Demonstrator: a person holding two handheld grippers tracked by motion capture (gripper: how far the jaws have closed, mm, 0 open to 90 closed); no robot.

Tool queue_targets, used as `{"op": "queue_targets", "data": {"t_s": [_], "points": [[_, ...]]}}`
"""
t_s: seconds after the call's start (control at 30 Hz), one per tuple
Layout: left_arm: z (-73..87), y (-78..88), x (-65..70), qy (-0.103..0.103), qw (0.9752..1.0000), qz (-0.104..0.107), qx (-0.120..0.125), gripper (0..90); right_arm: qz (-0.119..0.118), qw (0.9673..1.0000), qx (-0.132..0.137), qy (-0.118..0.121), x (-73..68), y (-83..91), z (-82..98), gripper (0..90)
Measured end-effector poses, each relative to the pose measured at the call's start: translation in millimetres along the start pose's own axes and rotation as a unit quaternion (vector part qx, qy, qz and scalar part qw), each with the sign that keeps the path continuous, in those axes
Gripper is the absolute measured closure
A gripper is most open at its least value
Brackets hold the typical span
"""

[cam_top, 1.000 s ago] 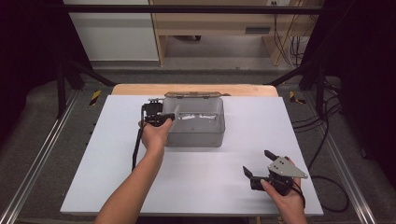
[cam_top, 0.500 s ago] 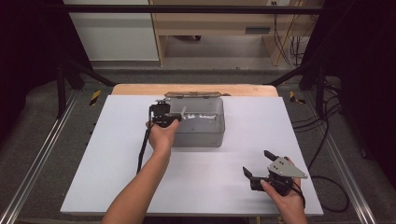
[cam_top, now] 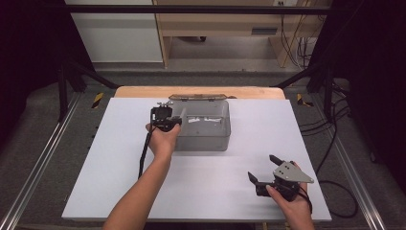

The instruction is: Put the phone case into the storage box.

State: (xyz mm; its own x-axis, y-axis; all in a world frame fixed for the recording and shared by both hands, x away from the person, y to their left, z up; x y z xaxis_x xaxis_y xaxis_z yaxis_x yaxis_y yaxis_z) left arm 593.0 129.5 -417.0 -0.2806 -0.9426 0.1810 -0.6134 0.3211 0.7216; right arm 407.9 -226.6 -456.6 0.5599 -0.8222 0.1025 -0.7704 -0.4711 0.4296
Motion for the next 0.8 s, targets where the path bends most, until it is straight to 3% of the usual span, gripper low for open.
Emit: {"op": "queue_targets", "data": {"t_s": [0.03, 0.07, 0.1, 0.37, 0.53, 0.7, 0.8], "points": [[-0.3, -0.2, 0.4, -0.018, 0.9998, -0.01, 0.001, 80.6, 0.0, 1.0, -0.001, 0.0, -0.2, -0.2, 0.1, 5.9], [-0.3, -0.2, 0.4, -0.018, 0.9998, -0.01, 0.001, 80.4, -0.001, 1.0, -0.001, 0.001, -0.2, -0.2, 0.1, 5.9], [-0.9, -0.2, 0.9, -0.04, 0.9989, -0.024, 0.0, 80.2, -0.001, 1.0, -0.001, 0.001, -0.4, -0.2, 0.2, 5.9], [-2.9, -2.0, 0.2, -0.063, 0.9974, -0.035, 0.006, 78.5, -0.005, 1.0, -0.003, 0.002, -1.4, -0.5, 0.3, 5.9], [-3.1, -5.2, 2.2, -0.091, 0.9947, -0.048, 0.011, 77.0, -0.008, 1.0, -0.003, 0.003, -2.0, -0.6, 0.3, 5.9], [-3.9, -5.1, 1.8, -0.092, 0.994, -0.054, 0.024, 77.2, -0.01, 0.9999, -0.004, 0.004, -2.4, -0.6, 0.3, 5.9], [-4.2, -5.3, 3.0, -0.101, 0.9921, -0.067, 0.031, 78.5, -0.011, 0.9999, -0.005, 0.005, -2.6, -0.7, 0.6, 5.9]]}}
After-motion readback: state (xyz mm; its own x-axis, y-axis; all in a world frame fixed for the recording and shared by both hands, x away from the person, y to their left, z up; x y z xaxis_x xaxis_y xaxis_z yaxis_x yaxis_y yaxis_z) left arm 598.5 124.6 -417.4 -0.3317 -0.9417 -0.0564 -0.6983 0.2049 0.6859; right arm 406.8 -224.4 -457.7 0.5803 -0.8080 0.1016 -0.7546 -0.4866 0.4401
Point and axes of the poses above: each handheld gripper's, and its own axes: y roughly backward along the jaws, z roughly out of its underside, x roughly to its right, the point moved 1 cm from there along -y, roughly forward along the jaws, and after that the axes turned 5 degrees about -x, right-handed, at the moved point
